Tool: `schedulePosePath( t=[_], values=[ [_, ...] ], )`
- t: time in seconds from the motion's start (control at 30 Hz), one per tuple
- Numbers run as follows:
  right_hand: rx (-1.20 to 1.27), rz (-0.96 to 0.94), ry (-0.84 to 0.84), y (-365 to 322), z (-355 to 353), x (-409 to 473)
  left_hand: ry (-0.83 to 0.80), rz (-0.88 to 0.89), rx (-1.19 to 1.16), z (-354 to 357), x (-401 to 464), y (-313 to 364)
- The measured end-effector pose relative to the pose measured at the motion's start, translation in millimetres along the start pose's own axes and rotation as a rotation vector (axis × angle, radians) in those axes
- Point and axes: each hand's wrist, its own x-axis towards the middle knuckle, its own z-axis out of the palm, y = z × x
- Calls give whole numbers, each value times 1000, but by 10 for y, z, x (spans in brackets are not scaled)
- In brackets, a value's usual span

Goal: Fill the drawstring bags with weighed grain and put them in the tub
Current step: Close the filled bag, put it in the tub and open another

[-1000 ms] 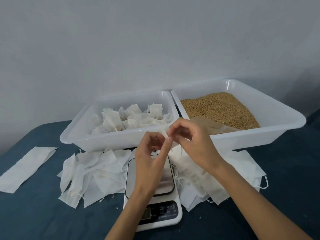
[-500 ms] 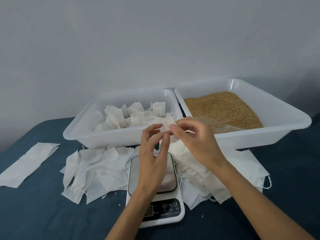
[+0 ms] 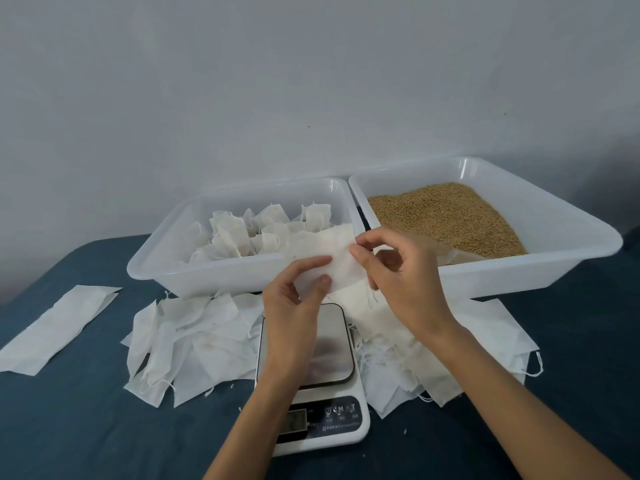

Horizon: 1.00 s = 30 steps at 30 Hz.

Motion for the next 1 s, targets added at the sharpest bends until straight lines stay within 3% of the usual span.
schedulePosePath(
  t=[0.1,0.3,0.47,0.63,0.8,0.9,1.0],
  values=[
    [75,98,-80,16,10,-32,4,23,11,6,-1,9],
    [70,90,-2,61,-23,13,72,-17,-60,-11,2,-23],
    [157,150,-236,57,8,5,63,-7,-53,-11,-1,-12],
    [155,168,-143,75,-30,25,162,-87,-152,-53,46,-32],
    [85,68,-221,29,1,-14,167,-126,-179,-59,56,-28],
    [-33,43,-110,52,-24,-18,191,-127,-189,-83,70,-36],
    [7,51,-84,15,-41,-12,186,-136,-190,-80,76,-55]
  ],
)
